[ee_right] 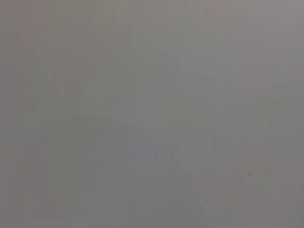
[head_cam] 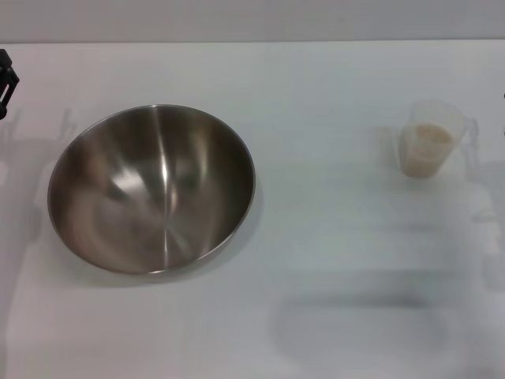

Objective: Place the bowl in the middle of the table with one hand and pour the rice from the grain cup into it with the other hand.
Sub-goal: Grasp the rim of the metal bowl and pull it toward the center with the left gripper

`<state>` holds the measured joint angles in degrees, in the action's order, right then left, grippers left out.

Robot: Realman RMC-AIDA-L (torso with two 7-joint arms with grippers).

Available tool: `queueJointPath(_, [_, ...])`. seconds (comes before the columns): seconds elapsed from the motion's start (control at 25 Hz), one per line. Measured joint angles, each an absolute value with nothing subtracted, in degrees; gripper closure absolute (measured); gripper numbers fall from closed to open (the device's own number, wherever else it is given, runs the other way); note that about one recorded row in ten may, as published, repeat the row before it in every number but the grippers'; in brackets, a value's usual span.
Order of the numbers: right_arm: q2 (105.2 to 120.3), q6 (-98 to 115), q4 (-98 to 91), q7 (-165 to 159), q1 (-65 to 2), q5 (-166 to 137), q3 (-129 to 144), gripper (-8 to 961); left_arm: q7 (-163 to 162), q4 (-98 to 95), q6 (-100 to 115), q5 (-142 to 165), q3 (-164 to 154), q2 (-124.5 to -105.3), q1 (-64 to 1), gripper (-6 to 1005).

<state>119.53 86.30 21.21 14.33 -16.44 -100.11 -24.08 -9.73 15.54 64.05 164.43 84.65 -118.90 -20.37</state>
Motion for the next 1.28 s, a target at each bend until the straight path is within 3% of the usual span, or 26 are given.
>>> queueJointPath(1.28, [119.69,86.0,22.3,14.3,-16.5,-100.1,-22.7,452,-10.9,16.1,64.3,164.3,85.8,-118.59,-19.9,169])
